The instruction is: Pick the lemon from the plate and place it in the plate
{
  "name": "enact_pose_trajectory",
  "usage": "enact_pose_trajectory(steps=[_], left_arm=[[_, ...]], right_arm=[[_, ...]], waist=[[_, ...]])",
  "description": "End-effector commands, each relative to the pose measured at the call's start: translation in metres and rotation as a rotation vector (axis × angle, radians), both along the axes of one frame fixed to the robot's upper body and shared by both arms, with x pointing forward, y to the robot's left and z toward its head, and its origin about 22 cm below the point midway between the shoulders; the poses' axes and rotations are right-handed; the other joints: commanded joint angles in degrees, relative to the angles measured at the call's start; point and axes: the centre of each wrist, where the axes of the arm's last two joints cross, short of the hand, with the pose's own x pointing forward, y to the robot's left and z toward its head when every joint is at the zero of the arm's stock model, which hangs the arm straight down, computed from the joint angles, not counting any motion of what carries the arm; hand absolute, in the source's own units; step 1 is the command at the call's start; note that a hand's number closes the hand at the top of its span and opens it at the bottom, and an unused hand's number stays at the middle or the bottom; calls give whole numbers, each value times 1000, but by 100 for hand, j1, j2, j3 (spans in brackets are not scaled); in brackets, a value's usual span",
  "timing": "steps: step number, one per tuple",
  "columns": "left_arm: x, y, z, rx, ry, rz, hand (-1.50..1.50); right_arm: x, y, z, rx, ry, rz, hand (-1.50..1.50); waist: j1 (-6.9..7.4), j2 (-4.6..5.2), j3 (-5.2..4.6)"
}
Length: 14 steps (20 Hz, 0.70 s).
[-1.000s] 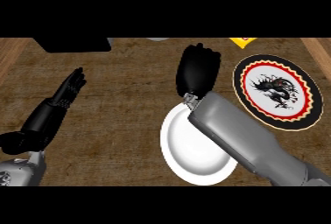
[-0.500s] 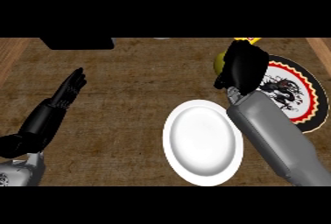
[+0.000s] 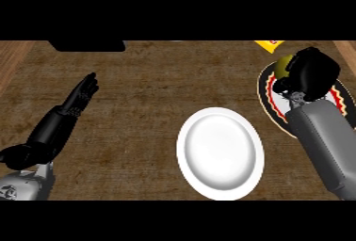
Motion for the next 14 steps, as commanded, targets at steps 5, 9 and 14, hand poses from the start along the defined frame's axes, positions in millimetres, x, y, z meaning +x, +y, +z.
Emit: enact_pose_trajectory(steps=[5, 9, 14], left_arm=[[8, 1, 19, 1, -12, -17, 0], [7, 6, 1, 14, -4, -18, 0], [9, 8, 6, 1, -5, 0, 0]], right_arm=[[-4, -60, -53, 237, 116, -188, -150], [5, -87, -78, 234, 118, -165, -150], [-1, -102, -87, 197, 2, -60, -150]], waist=[[18, 5, 3], [103, 35, 4], [76, 22, 4]])
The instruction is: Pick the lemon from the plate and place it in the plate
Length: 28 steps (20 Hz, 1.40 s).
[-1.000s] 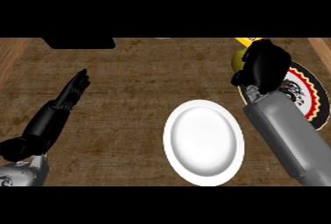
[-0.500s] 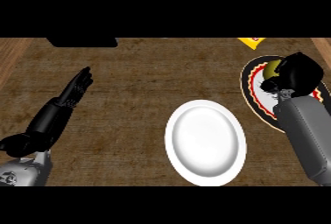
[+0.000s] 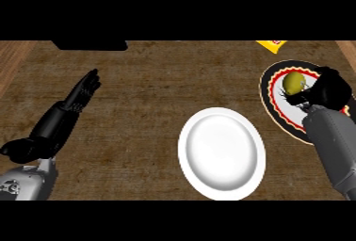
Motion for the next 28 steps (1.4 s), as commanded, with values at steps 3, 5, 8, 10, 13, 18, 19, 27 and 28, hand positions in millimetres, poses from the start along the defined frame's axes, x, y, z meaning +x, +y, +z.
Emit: enact_pose_trajectory(steps=[3, 5, 8, 10, 13, 18, 19, 27, 28], left_arm=[[7, -4, 2, 0, 20, 11, 0], [0, 13, -5, -11, 6, -3, 0], [-8, 0, -6, 16, 7, 3, 0], [-6, 13, -12, -5, 7, 24, 0], [7, 12, 3, -2, -3, 29, 0], [-6, 7, 2, -5, 13, 39, 0], [-16, 7, -2, -1, 7, 23, 0], [-22, 1, 7, 1, -14, 35, 0], [-21, 15, -4, 0, 6, 35, 0]], right_arm=[[3, -11, 9, 26, -170, 84, -150], [-4, -9, 1, 21, -224, 106, -150], [-13, -10, -7, 48, -322, 176, -150], [-16, 0, 4, 136, -430, 208, -150], [-4, 17, 36, 331, -553, 219, -150], [-38, 0, 34, 504, -727, 230, -150], [-48, -11, 38, 530, -737, 231, -150], [-144, -56, 49, 566, -771, 310, -150], [-170, -58, 41, 582, -758, 324, -150]], waist=[[-35, -13, -1], [-44, -18, -3], [-43, -27, 1], [-129, -48, -1], [-167, -58, 1], [-190, -81, 3], [-180, -89, -1], [-138, -58, -6], [-198, -67, -8]])
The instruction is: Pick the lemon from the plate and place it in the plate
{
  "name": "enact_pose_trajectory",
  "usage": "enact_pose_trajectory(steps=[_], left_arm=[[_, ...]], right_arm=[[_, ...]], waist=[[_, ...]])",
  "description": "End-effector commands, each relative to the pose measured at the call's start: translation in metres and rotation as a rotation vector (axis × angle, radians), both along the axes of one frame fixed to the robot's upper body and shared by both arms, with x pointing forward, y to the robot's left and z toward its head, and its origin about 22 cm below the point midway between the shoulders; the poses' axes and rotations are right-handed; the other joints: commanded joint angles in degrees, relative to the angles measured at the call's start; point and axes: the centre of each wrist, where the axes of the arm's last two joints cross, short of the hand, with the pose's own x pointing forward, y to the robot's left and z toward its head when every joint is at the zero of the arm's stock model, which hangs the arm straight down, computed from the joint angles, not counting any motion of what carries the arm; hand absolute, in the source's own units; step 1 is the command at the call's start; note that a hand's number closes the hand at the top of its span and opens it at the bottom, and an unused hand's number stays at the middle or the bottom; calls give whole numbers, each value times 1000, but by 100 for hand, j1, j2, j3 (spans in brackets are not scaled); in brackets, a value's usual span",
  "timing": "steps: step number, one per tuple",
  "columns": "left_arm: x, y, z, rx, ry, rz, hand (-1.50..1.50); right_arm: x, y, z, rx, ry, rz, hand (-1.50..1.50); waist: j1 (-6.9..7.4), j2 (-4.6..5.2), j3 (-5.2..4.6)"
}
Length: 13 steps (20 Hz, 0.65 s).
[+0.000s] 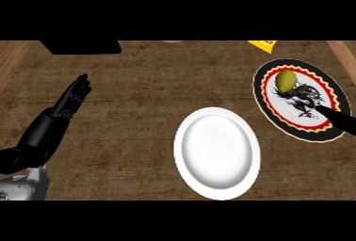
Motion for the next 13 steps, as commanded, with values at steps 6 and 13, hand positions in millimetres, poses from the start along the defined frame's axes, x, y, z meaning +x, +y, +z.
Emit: enact_pose_trajectory(steps=[6, 13], left_arm=[[13, 5, 7, 3, 6, -8, 0], [-8, -13, 11, -9, 2, -22, 0]], right_arm=[[-83, -19, 20, -4, -16, 47, -150], [-114, -32, 24, -15, 5, 118, -150]], waist=[[71, 30, 1], [94, 26, 2]])
